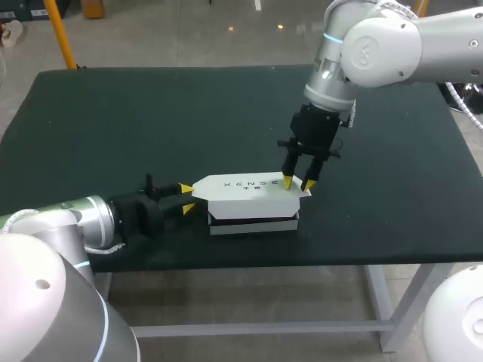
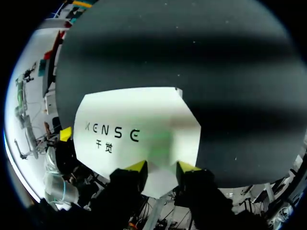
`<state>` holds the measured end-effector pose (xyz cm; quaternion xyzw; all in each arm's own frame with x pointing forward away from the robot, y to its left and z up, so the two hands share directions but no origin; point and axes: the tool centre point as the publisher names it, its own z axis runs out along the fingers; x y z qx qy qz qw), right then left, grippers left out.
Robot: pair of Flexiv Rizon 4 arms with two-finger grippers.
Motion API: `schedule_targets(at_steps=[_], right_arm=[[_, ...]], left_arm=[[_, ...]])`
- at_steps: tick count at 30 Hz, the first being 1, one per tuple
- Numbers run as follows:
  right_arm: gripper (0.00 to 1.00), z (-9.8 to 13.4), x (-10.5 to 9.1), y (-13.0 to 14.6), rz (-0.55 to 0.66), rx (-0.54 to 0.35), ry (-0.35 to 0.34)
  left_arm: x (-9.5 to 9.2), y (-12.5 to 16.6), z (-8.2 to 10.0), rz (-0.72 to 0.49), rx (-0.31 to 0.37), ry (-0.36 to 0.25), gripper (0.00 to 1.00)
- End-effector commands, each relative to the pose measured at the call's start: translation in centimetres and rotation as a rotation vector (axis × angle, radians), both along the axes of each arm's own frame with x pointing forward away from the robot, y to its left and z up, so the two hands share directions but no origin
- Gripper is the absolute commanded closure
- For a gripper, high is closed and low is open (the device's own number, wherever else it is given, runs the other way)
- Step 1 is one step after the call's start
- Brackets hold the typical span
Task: Assemble the packaging by folding the flat box into shape, placing the metal phone stand inside, and closing the box properly
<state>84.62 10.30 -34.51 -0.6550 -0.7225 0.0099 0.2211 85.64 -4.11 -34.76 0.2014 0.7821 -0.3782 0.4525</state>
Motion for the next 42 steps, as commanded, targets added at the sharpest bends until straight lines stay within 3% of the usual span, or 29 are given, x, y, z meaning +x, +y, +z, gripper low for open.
schedule_targets(at_steps=[1, 6, 9, 11, 12, 18, 35, 38, 42], right_arm=[[0.56, 0.0, -0.2, 0.2, 0.000, -0.003, -0.005], [0.56, -0.1, -0.4, 0.3, -0.002, -0.007, -0.008], [0.56, -0.1, -0.4, 0.3, -0.004, -0.009, -0.010], [0.56, -0.1, -0.5, 0.3, -0.005, -0.010, -0.011], [0.56, -0.1, -0.6, 0.4, -0.006, -0.011, -0.011], [0.55, -0.1, -0.7, 0.4, -0.011, -0.015, -0.015], [0.56, -0.4, -0.9, 0.3, -0.021, -0.013, -0.017], [0.56, -0.5, -1.0, 0.1, -0.023, -0.013, -0.019], [0.57, -0.6, -0.9, 0.0, -0.028, -0.013, -0.020]], left_arm=[[-0.9, 1.9, 1.6, -0.035, 0.014, 0.066, 0.67], [-0.3, 2.8, 2.0, -0.030, 0.065, 0.198, 0.48], [0.3, 3.3, 2.2, -0.023, 0.084, 0.300, 0.50], [0.8, 3.5, 2.3, -0.006, 0.103, 0.345, 0.09], [1.1, 3.6, 2.4, 0.000, 0.098, 0.365, 0.00], [2.6, 4.1, 2.7, 0.060, 0.093, 0.458, 0.00], [2.4, 4.0, 3.0, 0.030, 0.078, 0.462, 0.00], [2.4, 3.8, 4.2, 0.070, 0.041, 0.527, 0.00], [3.0, 3.1, 6.0, 0.210, 0.031, 0.712, 0.00]])
